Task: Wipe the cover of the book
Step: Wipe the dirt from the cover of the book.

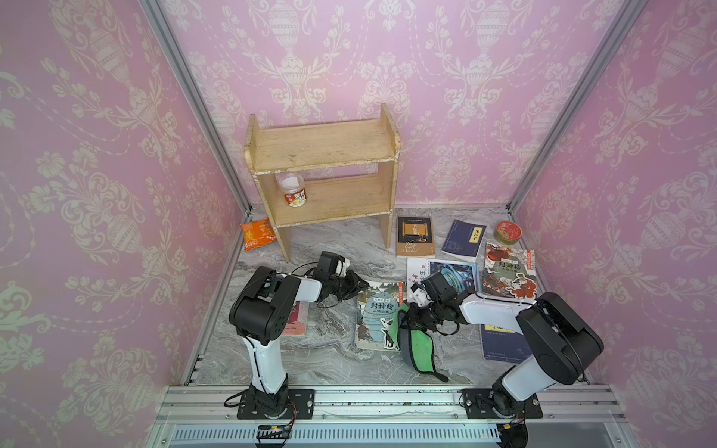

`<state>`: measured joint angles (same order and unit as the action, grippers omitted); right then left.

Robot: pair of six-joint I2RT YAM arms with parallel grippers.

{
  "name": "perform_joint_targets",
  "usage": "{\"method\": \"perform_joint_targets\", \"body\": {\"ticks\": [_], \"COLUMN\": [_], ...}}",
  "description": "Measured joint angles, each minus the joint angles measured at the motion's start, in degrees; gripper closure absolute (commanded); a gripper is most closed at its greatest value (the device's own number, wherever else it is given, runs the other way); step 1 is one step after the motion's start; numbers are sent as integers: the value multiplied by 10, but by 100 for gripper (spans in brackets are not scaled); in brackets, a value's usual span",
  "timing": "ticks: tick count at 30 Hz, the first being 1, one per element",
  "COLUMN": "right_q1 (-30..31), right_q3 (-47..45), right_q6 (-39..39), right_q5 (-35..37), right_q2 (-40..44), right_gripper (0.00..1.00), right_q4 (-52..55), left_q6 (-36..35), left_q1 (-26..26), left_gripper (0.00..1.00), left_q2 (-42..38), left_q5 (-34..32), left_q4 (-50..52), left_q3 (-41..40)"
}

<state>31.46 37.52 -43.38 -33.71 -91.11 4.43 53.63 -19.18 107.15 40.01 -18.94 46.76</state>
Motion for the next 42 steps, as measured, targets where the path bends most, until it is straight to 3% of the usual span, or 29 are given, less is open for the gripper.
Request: {"method": "perform_joint_targets", "body": {"ticks": [3, 10, 14, 18, 26, 34, 42], "right_q1": [-2, -2, 0, 15, 46, 28, 6], "right_q3": [-5, -9, -14, -12, 3, 33, 141], "right_q6": [-18, -46, -62, -77, -109, -90, -29], "right_q5": [-4, -5, -6, -4, 3, 39, 106], "right_q2": [0, 0, -2, -11, -29, -10, -26], "right_gripper": [100, 100, 100, 100, 100, 100, 100], "right_q4": [-14, -24, -39, -62, -90, -2, 129], "left_q6": [9, 45, 71, 94, 107, 48, -106], "left_q1": [-1, -22, -48, -67, -73, -67, 31], "left_gripper": [47, 52, 58, 71, 100, 100, 100], "left_q2": [-33, -163, -239, -296, -331, -344, -422], "left_q5": [1, 8, 6, 3, -14, -35, -98], "left_q4": [-16, -2, 29, 54, 92, 219, 491], "left_q3": [-39, -183, -236, -256, -257, -200, -70]}}
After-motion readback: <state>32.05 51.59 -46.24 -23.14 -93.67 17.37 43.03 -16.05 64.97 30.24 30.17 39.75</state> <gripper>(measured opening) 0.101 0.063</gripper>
